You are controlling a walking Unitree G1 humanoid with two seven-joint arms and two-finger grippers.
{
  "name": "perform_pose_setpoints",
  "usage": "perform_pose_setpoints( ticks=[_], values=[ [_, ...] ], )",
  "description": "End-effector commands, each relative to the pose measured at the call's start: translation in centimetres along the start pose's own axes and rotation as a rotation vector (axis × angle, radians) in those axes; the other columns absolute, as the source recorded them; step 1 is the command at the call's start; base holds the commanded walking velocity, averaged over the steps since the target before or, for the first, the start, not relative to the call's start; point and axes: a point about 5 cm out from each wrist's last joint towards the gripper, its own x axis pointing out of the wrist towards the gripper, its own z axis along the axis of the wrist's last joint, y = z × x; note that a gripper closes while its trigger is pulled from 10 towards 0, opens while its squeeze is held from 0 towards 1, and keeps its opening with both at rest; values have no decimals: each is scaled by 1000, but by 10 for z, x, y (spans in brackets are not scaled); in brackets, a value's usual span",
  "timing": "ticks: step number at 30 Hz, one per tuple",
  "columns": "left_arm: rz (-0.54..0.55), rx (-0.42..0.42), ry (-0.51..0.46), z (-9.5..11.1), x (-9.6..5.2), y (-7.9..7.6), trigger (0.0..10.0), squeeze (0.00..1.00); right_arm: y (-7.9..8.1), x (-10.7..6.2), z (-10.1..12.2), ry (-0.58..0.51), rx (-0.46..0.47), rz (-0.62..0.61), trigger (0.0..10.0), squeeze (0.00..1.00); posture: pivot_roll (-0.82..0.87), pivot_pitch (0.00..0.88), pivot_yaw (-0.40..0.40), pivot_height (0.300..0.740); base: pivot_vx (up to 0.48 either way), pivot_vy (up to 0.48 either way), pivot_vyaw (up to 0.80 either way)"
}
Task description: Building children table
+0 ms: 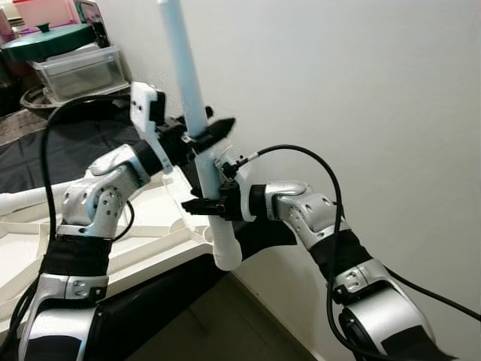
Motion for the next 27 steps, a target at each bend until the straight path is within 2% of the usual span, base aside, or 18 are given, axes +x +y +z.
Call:
perform_pose_setpoints(
  ticks=[1,2,4,6,7,9,11,13,15,16,19,20,21,22,23,24,25,27],
  values=[
    [84,29,-62,17,-8,12,10000,0,-5,-4,0,-13,1,-25,0,0,-69,0,31,740,0,0,0],
    [84,29,-62,17,-8,12,10000,0,-5,-4,0,-13,1,-25,0,0,-69,0,31,740,0,0,0],
    [176,36,-137,31,-18,21,10000,0,-12,-9,1,-22,0,-68,0,0,-69,0,31,740,0,0,0],
    [259,40,-217,44,-28,28,10000,0,-23,-16,11,-77,-9,-144,0,0,-69,0,31,740,0,0,0],
    [259,40,-217,44,-28,28,10000,0,-23,-16,11,-77,-9,-144,0,0,-69,0,31,740,0,0,0],
    [309,34,-276,51,-39,28,10000,0,-34,-23,27,-160,-2,-234,0,0,-64,0,27,740,0,0,0],
    [344,36,-298,50,-49,25,10000,0,-44,-31,42,-253,35,-319,0,0,-64,0,27,740,0,0,0],
    [352,37,-301,50,-51,24,10000,0,-46,-33,45,-272,44,-336,0,0,-64,0,27,740,0,0,0],
    [378,18,-306,42,-59,18,10000,0,-48,-39,60,-381,57,-374,0,0,-62,0,23,740,0,0,0],
    [378,18,-306,42,-59,18,10000,0,-48,-39,60,-381,57,-374,0,0,-62,0,23,740,0,0,0],
    [384,5,-252,24,-69,5,10000,0,-49,-46,76,-522,92,-398,0,0,-60,0,19,740,0,0,0],
    [383,-12,-208,11,-71,-2,10000,835,-48,-46,80,-566,107,-395,0,0,-58,0,15,740,0,0,0],
    [382,-25,-180,2,-72,-7,10000,1000,-47,-47,81,-592,115,-393,0,0,-58,0,15,740,0,0,0],
    [382,-25,-180,2,-72,-7,10000,1000,-47,-47,81,-592,115,-393,0,0,-58,0,15,740,0,0,0],
    [333,-10,-74,-22,-74,-25,10000,1000,-43,-46,84,-639,116,-383,0,0,-58,0,13,740,0,0,0],
    [333,-10,-74,-22,-74,-25,10000,1000,-43,-46,84,-639,116,-383,0,0,-58,0,13,740,0,0,0],
    [296,18,-10,-33,-74,-34,10000,1000,-42,-44,84,-652,113,-380,0,0,-58,0,13,740,0,0,0],
    [274,39,51,-45,-74,-42,10000,1000,-40,-42,83,-665,112,-374,0,0,-55,0,16,740,0,0,0]
  ],
)
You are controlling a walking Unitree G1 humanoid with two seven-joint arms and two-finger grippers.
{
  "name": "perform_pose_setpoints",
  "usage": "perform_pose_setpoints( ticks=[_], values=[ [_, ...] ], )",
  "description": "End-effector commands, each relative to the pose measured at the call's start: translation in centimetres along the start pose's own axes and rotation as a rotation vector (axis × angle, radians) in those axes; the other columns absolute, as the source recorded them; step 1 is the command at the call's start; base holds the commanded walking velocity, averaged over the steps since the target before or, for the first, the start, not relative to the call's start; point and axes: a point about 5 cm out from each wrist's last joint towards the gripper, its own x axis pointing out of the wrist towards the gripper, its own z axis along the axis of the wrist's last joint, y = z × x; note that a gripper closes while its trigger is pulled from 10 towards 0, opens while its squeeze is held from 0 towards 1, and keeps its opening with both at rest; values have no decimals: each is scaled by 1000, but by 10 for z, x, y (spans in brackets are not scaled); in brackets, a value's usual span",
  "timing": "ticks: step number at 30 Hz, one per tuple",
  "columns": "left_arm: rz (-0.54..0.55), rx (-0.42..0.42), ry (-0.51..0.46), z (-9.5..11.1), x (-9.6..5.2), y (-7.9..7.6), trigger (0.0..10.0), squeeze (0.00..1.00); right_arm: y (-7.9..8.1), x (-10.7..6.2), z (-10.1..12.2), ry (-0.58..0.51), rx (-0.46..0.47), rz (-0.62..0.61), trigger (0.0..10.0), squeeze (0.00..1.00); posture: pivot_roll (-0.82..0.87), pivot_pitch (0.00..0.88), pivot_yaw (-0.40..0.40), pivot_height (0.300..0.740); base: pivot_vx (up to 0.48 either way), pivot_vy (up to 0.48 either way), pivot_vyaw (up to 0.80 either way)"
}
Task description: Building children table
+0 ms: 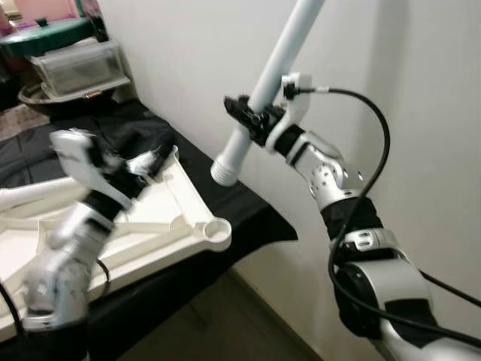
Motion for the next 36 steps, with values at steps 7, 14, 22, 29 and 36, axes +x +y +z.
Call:
perform_pose_setpoints(
  ticks=[7,14,22,29,36],
  values=[
    [-13,218,150,-31,-10,-18,10000,0,26,2,-12,-51,13,107,0,0,-55,0,16,740,0,0,0],
    [100,359,140,-29,-10,-5,10000,0,43,-1,-25,-26,21,197,0,0,-56,0,15,740,0,0,0],
    [133,383,146,-35,-10,-3,10000,0,56,-6,-37,-3,35,252,0,0,-58,0,18,740,0,0,0],
    [91,357,160,-48,-9,-19,10000,0,58,-9,-44,-4,20,188,0,0,-56,0,14,740,0,0,0],
    [116,335,197,-67,-21,-32,10000,0,31,-10,-25,-99,-172,-53,10000,0,-50,0,12,740,0,0,0]
  ],
)
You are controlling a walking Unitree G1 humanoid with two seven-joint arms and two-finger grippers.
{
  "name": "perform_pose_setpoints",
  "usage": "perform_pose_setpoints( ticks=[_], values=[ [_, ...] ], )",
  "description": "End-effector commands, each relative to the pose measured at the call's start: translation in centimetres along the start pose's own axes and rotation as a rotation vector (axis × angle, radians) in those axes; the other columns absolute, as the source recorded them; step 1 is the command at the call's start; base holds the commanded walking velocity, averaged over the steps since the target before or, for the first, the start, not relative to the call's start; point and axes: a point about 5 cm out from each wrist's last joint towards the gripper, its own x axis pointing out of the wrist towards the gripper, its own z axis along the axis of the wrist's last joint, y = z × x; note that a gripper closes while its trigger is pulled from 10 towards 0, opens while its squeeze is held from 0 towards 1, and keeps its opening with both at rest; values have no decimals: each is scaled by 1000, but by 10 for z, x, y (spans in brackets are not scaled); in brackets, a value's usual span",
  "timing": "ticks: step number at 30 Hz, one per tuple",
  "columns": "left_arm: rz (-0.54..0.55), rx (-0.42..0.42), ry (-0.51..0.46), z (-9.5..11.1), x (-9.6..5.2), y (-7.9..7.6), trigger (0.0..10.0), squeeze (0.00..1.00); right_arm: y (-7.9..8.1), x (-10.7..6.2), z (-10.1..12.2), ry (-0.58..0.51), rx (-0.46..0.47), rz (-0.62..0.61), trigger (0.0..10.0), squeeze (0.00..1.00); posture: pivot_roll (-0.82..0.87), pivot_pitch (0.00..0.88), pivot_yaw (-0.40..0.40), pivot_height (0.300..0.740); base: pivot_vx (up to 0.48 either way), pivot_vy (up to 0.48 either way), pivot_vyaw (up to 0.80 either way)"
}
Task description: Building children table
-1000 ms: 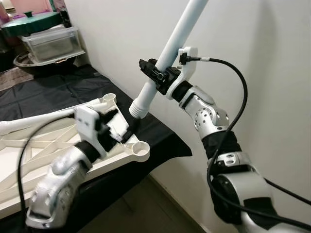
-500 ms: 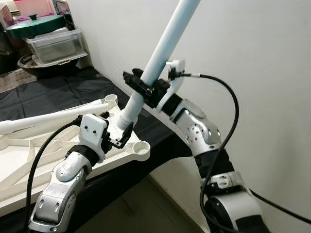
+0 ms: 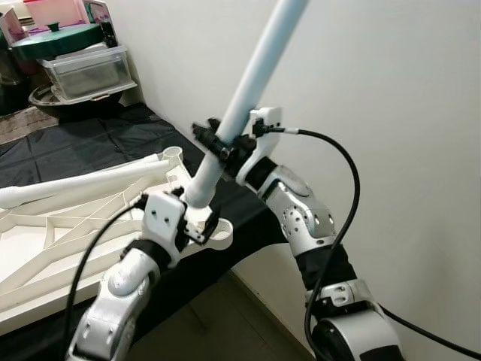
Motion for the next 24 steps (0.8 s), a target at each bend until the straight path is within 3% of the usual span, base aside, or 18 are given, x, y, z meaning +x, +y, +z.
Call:
perform_pose_setpoints(
  ticks=[1,2,3,6,10,12,16,20,24],
  values=[
    [15,22,3,-1,-3,-1,10000,0,-1,3,8,-35,-69,-28,10000,0,-50,0,12,740,0,0,0],
    [29,15,6,-3,-5,-3,10000,0,-6,0,10,-44,-125,-62,10000,0,-49,0,7,740,0,0,0],
    [29,15,6,-3,-5,-3,10000,0,-6,0,10,-44,-125,-62,10000,0,-49,0,7,740,0,0,0],
    [78,-5,19,-8,-13,-8,10000,0,-16,-8,5,-28,-292,-137,10000,0,-47,0,7,740,0,0,0],
    [83,-11,20,-9,-14,-10,10000,0,-18,-10,1,-15,-317,-152,10000,0,-47,0,7,740,0,0,0],
    [105,-34,32,-12,-22,-20,10000,0,-17,-14,-16,26,-354,-167,10000,0,-34,10,3,740,0,0,0],
    [113,-53,43,-13,-28,-30,10000,0,-15,-13,-30,56,-377,-167,10000,0,-28,30,-1,740,0,0,0],
    [122,-104,74,-15,-44,-47,10000,0,-6,-13,-39,67,-322,-114,10000,0,-11,77,-17,740,0,0,0],
    [133,-111,80,-15,-48,-50,10000,0,-8,-17,-36,34,-282,-147,10000,0,-14,85,-15,740,0,0,200]
  ],
)
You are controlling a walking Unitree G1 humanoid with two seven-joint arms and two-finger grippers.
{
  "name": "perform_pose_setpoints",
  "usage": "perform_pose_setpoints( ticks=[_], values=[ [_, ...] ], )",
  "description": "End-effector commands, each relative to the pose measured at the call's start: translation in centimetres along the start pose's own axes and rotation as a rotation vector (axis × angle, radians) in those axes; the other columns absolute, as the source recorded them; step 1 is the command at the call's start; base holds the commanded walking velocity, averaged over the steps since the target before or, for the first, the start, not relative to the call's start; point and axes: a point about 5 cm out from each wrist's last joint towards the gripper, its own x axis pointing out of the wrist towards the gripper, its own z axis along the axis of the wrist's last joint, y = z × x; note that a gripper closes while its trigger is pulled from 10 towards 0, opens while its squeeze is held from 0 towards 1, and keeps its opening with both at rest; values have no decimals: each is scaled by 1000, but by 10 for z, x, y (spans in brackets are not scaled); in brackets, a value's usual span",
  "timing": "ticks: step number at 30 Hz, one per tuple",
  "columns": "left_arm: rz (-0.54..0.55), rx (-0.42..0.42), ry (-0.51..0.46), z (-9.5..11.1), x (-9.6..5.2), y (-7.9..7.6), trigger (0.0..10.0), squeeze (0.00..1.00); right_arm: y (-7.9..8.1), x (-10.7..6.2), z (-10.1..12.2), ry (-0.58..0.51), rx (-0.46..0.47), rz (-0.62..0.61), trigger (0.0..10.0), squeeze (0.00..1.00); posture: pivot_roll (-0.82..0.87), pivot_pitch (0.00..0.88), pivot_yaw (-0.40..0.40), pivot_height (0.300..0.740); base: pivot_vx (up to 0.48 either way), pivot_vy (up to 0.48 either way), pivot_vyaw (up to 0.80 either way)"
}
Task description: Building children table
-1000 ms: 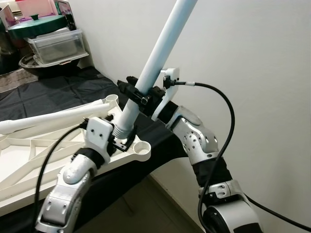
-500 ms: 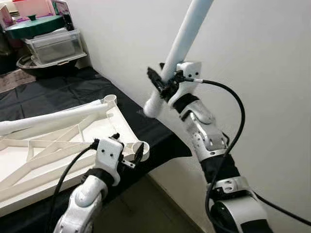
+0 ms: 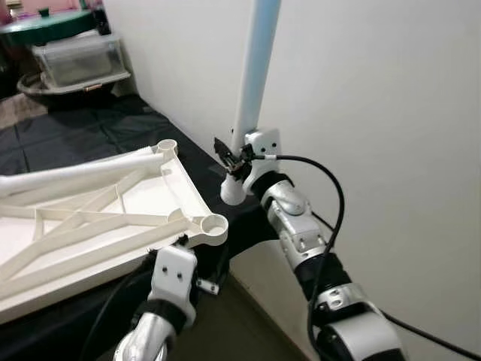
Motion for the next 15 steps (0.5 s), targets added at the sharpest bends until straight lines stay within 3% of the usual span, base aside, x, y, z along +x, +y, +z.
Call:
perform_pose_setpoints(
  ticks=[1,4,7,15],
  values=[
    [17,12,-2,1,-1,1,10000,0,-1,-1,4,-33,19,-10,10000,0,-14,85,-15,740,0,0,800],
    [19,1,2,1,-2,-1,10000,0,-5,-2,12,-79,-8,-35,10000,0,-13,87,-14,740,0,0,800],
    [13,11,-12,3,2,-2,10000,0,-15,3,39,-178,-13,-98,10000,0,-23,73,-14,740,0,0,800],
    [27,21,-26,6,6,0,10000,0,-7,6,55,-228,67,-32,10000,0,-27,51,-15,740,0,0,800]
  ],
)
